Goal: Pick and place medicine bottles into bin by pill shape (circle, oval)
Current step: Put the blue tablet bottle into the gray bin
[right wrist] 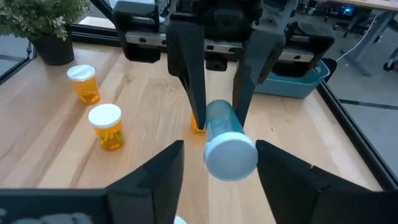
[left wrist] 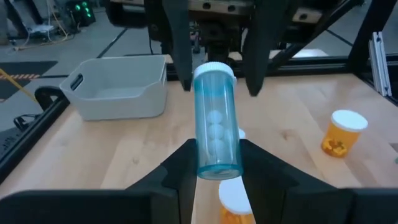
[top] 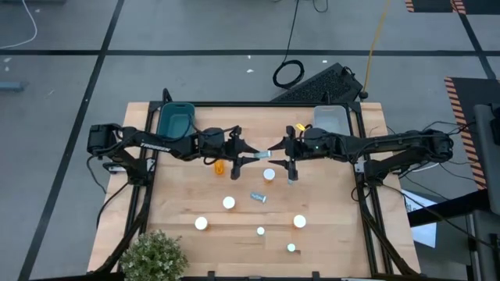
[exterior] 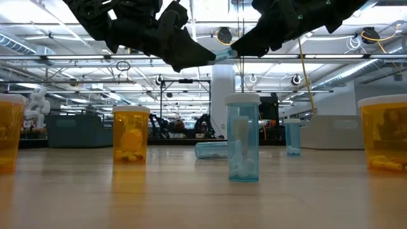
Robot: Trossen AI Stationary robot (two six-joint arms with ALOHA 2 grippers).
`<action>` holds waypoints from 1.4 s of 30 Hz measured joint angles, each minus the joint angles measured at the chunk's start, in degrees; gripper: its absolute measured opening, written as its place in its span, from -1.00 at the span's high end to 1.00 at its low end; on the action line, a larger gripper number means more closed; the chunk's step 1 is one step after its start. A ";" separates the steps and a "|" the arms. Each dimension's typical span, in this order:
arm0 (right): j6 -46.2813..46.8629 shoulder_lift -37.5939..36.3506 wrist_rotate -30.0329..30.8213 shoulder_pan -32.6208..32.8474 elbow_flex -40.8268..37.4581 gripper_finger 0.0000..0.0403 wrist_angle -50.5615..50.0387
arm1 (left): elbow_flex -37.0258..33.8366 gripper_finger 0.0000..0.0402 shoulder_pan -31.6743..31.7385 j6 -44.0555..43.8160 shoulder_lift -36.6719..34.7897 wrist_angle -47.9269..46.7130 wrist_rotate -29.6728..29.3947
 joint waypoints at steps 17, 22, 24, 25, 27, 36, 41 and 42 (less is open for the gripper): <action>-0.27 -0.04 -0.11 0.00 0.00 0.29 0.70 | 0.00 0.41 -0.04 -0.31 0.02 1.52 1.15; -0.11 -0.04 -0.09 0.00 0.00 0.45 0.70 | 0.00 0.41 -0.11 -0.23 0.02 1.59 1.11; -0.09 -0.04 -0.09 0.00 0.00 0.46 0.68 | 0.00 0.41 -0.11 -0.25 0.02 1.57 1.09; -0.09 -0.05 -0.07 0.00 0.00 0.45 0.68 | 0.00 0.41 -0.11 -0.33 0.02 1.59 1.05; -0.06 -0.07 -0.07 0.00 0.00 0.42 0.68 | 0.00 0.41 -0.13 -0.33 0.02 1.59 0.93; 3.56 -3.01 -0.17 -1.65 -0.07 0.41 -5.00 | -0.02 -0.07 -0.22 -1.90 0.02 0.64 -3.70; 5.60 -7.49 1.25 -3.91 -0.07 0.41 -11.61 | -0.02 -0.38 -0.21 -2.75 0.02 -2.41 -7.93; 5.98 -8.59 2.28 -4.73 -0.07 0.41 -12.64 | -0.02 -0.42 -0.21 -2.90 0.02 -3.03 -8.60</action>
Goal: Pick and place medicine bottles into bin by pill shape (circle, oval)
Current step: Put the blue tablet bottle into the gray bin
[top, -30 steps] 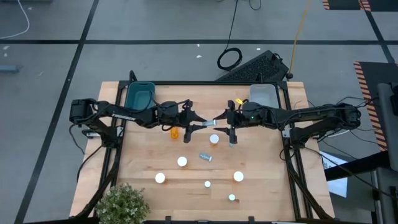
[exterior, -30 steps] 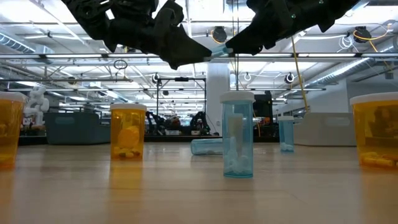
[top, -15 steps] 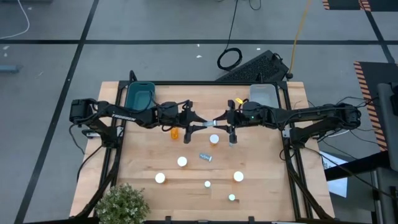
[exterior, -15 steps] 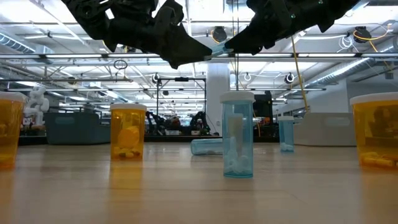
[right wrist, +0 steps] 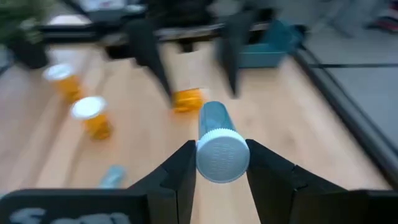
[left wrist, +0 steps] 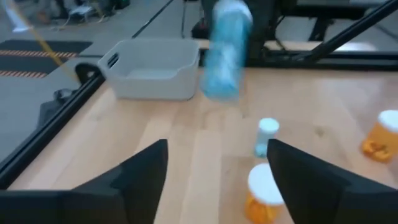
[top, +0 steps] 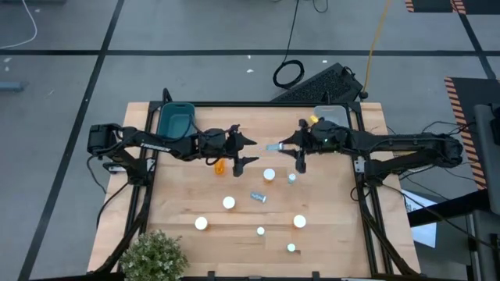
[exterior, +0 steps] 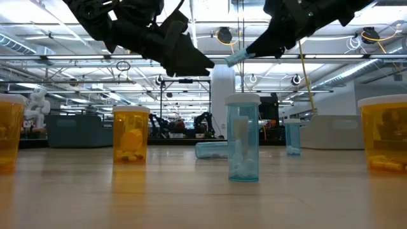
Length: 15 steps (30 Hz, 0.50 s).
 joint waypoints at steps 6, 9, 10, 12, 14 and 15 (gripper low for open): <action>0.12 -4.98 5.06 -8.51 3.53 0.41 -14.95 | -0.04 -0.49 0.01 -0.58 0.00 -1.72 -0.63; -1.45 -5.09 6.70 -14.20 7.67 0.41 -24.27 | -0.04 -0.45 -0.01 -0.68 0.02 -1.73 -0.61; -2.17 -5.00 6.71 -16.25 8.90 0.41 -27.03 | -0.04 -0.44 -0.01 -0.68 0.00 -1.73 -0.63; -3.67 -4.56 6.70 -20.41 11.29 0.41 -31.60 | -0.04 -0.41 -0.01 -0.68 0.00 -1.74 -0.63; -5.26 -3.93 6.67 -24.55 13.10 0.41 -35.71 | -0.04 -0.39 -0.04 -0.70 0.02 -1.78 -0.62; -6.02 -3.59 6.68 -26.60 13.78 0.41 -37.44 | -0.04 -0.39 -0.09 -0.87 0.02 -1.79 -0.60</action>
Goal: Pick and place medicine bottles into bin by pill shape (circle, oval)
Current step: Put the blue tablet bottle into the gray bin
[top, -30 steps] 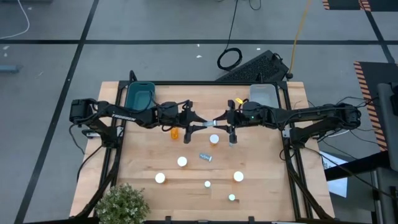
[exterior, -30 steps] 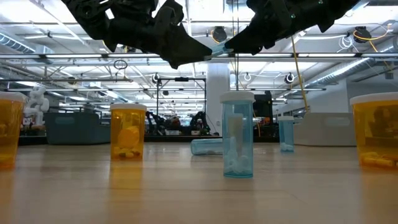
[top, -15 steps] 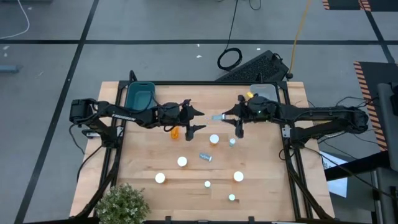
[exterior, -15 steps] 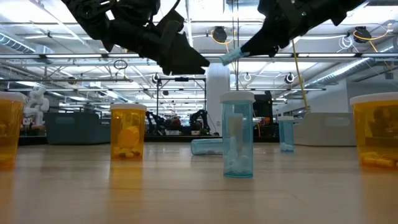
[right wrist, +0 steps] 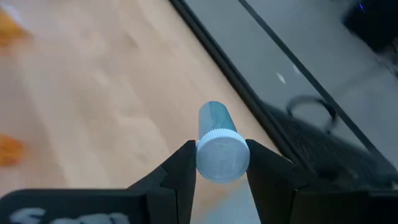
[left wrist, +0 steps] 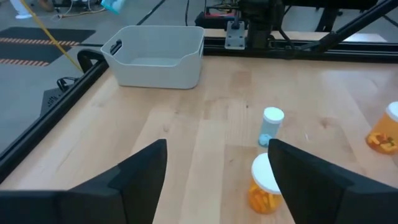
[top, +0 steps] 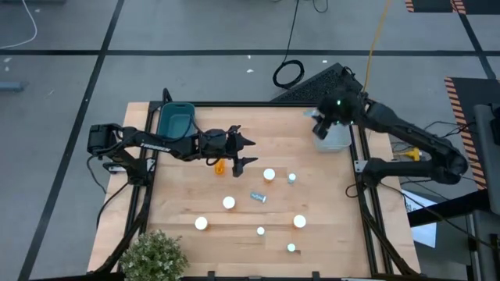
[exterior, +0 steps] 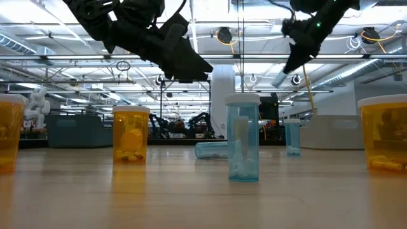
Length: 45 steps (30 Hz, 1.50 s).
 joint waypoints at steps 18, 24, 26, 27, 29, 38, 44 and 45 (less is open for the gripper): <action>-3.48 15.08 -0.01 -19.41 1.04 0.41 -11.85 | 0.00 -0.39 -1.03 -0.45 0.00 0.10 0.63; -3.44 20.31 3.23 -20.65 1.03 0.41 -11.87 | 0.00 -0.39 -1.05 -0.48 0.02 0.09 0.79; -3.24 21.48 4.72 -20.92 1.02 0.41 -11.80 | 0.00 -0.39 -1.04 -0.47 0.02 0.08 0.79; -3.24 21.97 4.69 -21.09 1.02 0.41 -11.73 | 0.00 -0.39 -1.03 -0.47 0.02 0.09 0.79; -3.01 22.94 4.65 -21.41 1.02 0.41 -11.67 | 0.00 -0.39 -1.05 -0.43 0.02 0.09 0.79; -2.17 26.26 4.71 -22.14 1.02 0.41 -9.91 | 0.00 -0.39 -1.03 -0.40 0.02 0.11 0.79; -2.19 27.39 7.46 -22.12 1.00 0.37 -8.52 | 0.00 -0.39 -1.04 -0.40 0.02 0.11 0.79; -2.19 27.52 7.49 -22.23 1.00 0.36 -8.55 | 0.00 -0.39 -1.03 -0.38 0.02 0.09 0.79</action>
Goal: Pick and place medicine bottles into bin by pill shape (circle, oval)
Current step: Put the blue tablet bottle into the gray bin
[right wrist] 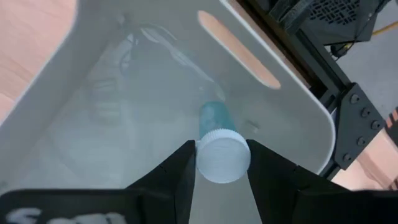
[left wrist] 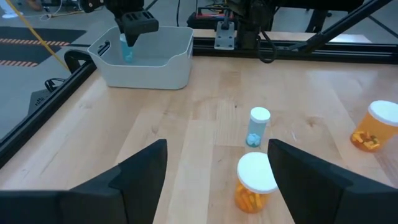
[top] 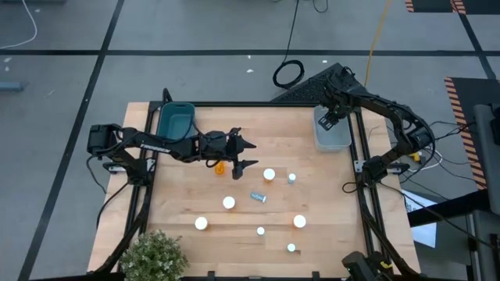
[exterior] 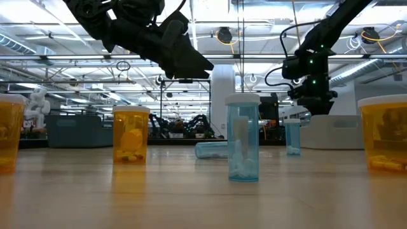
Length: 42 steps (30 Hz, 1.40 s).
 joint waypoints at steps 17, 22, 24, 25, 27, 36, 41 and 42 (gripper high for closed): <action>0.00 0.02 -0.02 -0.22 -0.31 0.24 0.48 | 0.00 -0.39 0.00 -0.07 0.00 0.13 0.26; -0.10 0.02 0.00 -0.22 -1.33 0.16 1.59 | 0.00 -0.39 -0.01 -0.09 0.00 0.17 0.28; -0.09 0.02 0.00 -0.22 -1.33 0.14 1.97 | 0.00 -0.39 -0.01 -0.09 0.00 0.23 0.31; -0.11 0.02 0.00 -0.22 -1.33 0.13 2.05 | 0.00 -0.39 -0.02 -0.09 0.00 0.27 0.31; -0.11 0.02 0.01 -0.22 -1.33 0.11 2.03 | 0.00 -0.39 -0.01 -0.11 0.00 0.34 0.31; -0.04 -4.40 -0.07 -0.08 -1.33 0.02 2.21 | 0.00 -0.39 -0.01 -0.22 0.00 0.46 0.33; 0.12 -9.65 -0.21 1.11 -1.33 -0.02 0.96 | 0.00 -0.38 -0.01 -0.22 0.00 0.57 0.35; 0.32 -10.93 -0.42 1.72 -1.33 -0.02 0.56 | 0.00 -0.39 -0.01 -0.24 0.00 0.56 0.35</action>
